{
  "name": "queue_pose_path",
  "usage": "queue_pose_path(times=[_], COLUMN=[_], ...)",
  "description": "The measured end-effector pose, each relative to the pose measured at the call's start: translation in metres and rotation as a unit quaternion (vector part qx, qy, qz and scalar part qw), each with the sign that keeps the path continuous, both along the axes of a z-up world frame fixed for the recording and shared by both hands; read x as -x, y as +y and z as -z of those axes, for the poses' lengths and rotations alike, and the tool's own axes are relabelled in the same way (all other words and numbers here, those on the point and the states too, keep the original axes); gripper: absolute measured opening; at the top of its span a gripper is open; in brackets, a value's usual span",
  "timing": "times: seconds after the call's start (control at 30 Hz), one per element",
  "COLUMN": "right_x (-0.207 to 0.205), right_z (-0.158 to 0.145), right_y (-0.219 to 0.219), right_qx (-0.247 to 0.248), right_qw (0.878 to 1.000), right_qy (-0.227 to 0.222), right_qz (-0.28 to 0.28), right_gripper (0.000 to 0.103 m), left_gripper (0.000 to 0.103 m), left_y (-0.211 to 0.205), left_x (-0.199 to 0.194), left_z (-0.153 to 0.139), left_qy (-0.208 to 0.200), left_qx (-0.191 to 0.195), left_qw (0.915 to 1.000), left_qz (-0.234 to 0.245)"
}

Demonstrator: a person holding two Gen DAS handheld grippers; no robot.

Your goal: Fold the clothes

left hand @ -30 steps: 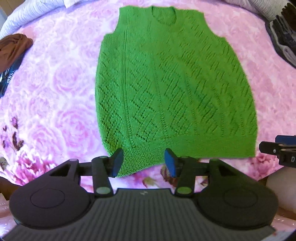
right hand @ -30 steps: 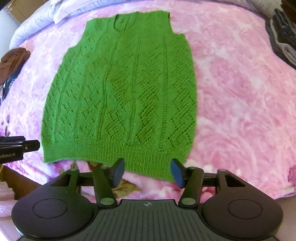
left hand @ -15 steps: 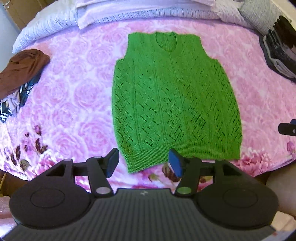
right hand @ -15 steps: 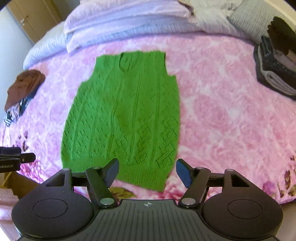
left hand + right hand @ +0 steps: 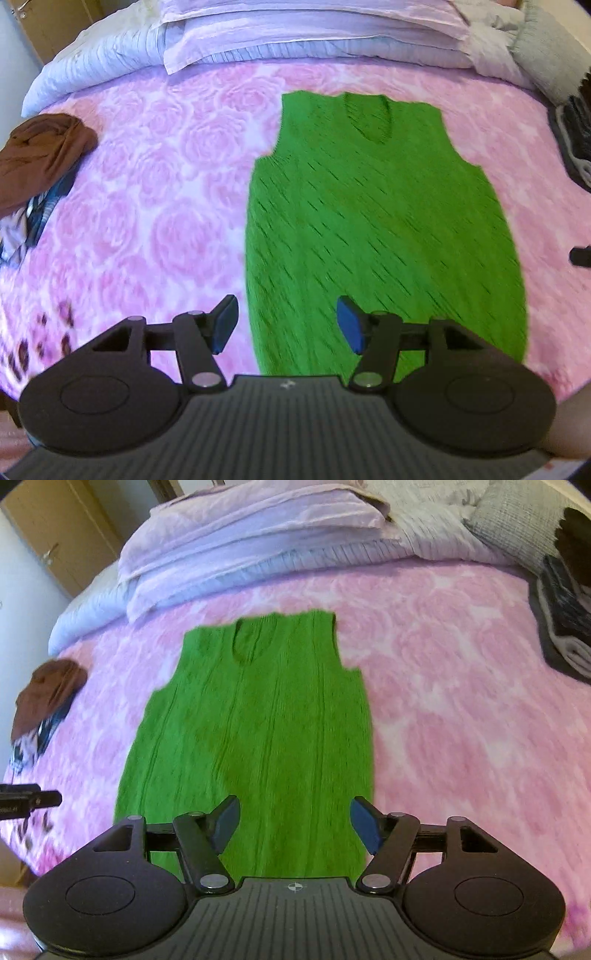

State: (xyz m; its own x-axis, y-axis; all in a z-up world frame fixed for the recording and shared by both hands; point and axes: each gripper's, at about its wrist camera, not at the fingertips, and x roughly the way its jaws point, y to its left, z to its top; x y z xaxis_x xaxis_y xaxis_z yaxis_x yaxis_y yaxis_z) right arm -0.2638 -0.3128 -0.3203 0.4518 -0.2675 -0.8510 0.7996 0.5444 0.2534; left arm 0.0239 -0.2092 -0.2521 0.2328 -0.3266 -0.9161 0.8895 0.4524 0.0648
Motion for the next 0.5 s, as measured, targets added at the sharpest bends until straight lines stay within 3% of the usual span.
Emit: queue_pose_path(times=[0.27,0.5], right_x=[-0.053,-0.094], right_z=[0.065,0.115], right_y=[-0.112,-0.204], right_qx=[0.018,0.020], right_qw=[0.999,0.997], right_qy=[-0.036,-0.068], right_qz=[0.018,0.019], right_gripper=[0.037,0.032], left_gripper=[0.055,0.054], left_y=[-0.086,-0.145], left_x=[-0.074,-0.124], left_z=[0.063,0.099], left_qy=[-0.011,-0.004], left_qx=[0.022,0.033], left_qw=[0.9993,0.9989], left_qz=[0.030,0.033])
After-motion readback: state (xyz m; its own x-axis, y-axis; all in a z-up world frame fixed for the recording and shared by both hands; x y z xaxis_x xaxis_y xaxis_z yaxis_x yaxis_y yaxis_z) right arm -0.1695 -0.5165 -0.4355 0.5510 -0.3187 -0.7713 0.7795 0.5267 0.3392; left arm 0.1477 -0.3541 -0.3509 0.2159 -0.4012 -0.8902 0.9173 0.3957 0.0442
